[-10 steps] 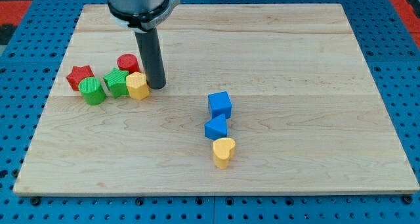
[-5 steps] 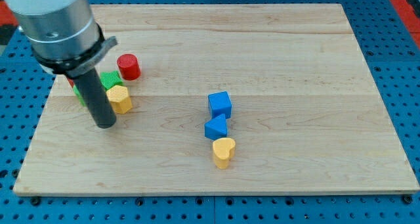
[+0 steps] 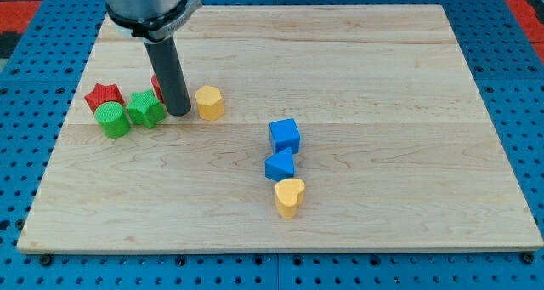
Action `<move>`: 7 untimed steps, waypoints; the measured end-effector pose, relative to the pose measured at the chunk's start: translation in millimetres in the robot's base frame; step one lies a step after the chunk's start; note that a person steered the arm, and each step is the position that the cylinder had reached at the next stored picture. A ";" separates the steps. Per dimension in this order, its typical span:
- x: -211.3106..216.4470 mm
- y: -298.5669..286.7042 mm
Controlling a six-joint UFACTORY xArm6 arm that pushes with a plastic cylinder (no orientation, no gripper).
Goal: Place yellow and blue blocks in a vertical line
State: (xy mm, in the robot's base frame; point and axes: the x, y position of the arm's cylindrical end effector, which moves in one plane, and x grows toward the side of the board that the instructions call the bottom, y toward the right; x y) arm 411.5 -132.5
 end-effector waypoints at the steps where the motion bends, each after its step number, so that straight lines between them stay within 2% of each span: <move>1: -9.9 37.6; 3: -2.9 95.6; 6: -5.6 121.2; 7: -35.4 79.0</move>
